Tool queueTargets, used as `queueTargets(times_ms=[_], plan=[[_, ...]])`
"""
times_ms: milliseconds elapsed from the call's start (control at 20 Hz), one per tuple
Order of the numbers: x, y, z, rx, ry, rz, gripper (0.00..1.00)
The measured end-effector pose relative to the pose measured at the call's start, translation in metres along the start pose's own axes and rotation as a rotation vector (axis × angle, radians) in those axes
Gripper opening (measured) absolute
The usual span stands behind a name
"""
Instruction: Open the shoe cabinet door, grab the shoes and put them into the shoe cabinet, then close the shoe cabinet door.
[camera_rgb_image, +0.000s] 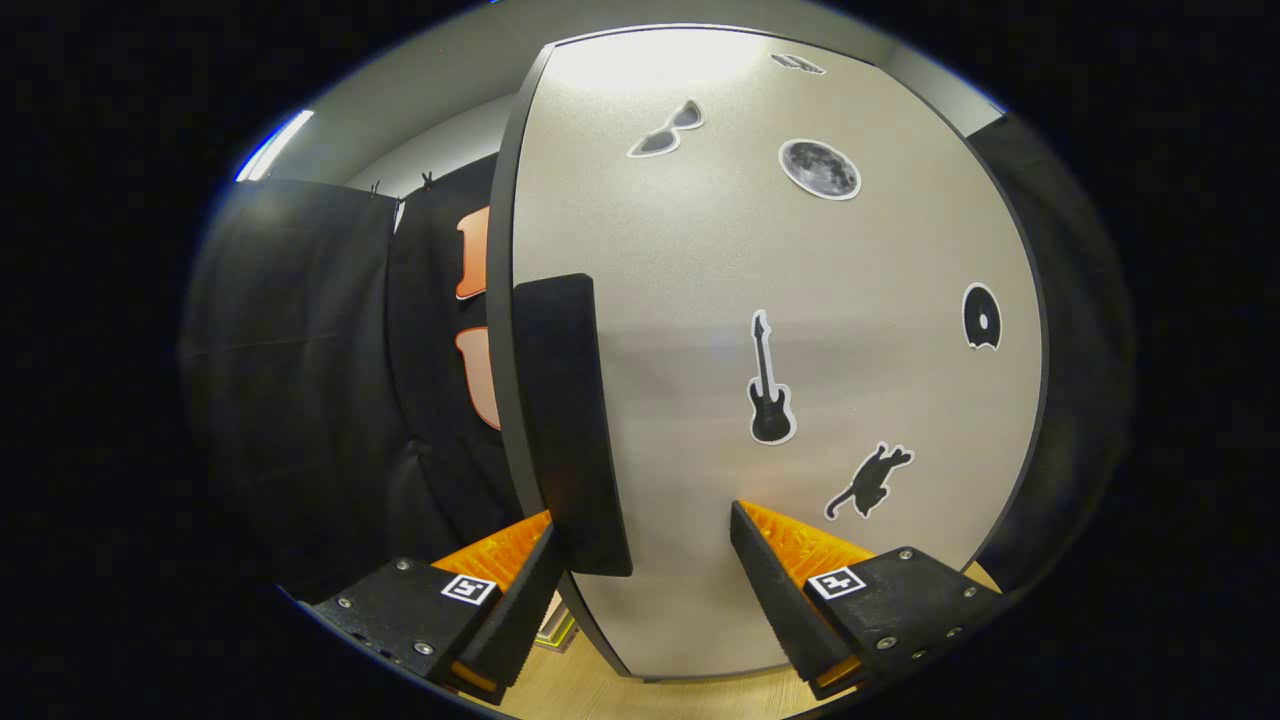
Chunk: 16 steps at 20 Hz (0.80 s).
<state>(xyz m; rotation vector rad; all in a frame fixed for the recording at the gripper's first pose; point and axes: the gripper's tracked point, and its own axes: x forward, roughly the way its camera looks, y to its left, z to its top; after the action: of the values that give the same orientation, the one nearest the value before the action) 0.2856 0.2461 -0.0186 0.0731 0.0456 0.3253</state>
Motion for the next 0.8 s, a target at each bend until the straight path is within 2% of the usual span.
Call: queueTargets(times_ms=[400, 800], plan=[[-0.001, 0.000, -0.004, -0.004, 0.023, -0.025, 0.98], [-0.083, -0.018, 0.000, -0.015, 0.050, -0.081, 0.97]])
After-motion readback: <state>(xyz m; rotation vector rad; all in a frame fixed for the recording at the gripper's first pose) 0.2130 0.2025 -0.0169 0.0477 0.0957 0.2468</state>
